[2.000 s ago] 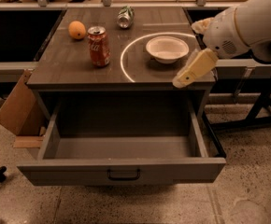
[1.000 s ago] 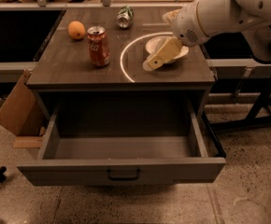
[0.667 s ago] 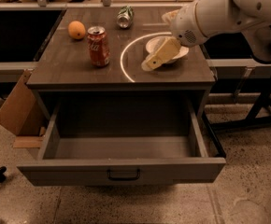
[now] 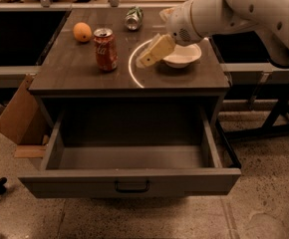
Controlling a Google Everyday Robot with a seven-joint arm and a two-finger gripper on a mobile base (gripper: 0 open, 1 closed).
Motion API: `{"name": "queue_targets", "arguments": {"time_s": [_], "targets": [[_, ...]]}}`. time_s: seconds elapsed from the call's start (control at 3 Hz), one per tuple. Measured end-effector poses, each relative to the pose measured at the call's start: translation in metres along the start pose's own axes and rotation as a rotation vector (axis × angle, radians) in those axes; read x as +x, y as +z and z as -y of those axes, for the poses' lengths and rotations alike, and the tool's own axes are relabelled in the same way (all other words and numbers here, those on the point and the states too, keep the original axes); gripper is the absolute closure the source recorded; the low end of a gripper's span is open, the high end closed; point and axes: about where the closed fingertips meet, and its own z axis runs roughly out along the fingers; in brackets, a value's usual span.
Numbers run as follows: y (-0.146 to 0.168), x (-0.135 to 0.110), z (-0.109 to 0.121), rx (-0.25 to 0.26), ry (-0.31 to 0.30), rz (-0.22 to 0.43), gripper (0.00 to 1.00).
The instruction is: Place coke can into top drawer
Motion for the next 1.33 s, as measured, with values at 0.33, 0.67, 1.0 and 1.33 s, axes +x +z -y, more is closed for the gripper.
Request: {"name": "queue_targets", "arguments": {"time_s": [0.33,0.67,1.0,1.33], "targets": [[0.027,-0.013,0.006,-0.021,0.015,0.035,0.0],[0.063,-0.019,0.01,-0.05,0.046,0.07,0.0],[0.082,-0.021,0.011,-0.062,0.063,0.084,0.0],[0.112,-0.02,0.015,-0.067,0.078,0.098,0.0]]}}
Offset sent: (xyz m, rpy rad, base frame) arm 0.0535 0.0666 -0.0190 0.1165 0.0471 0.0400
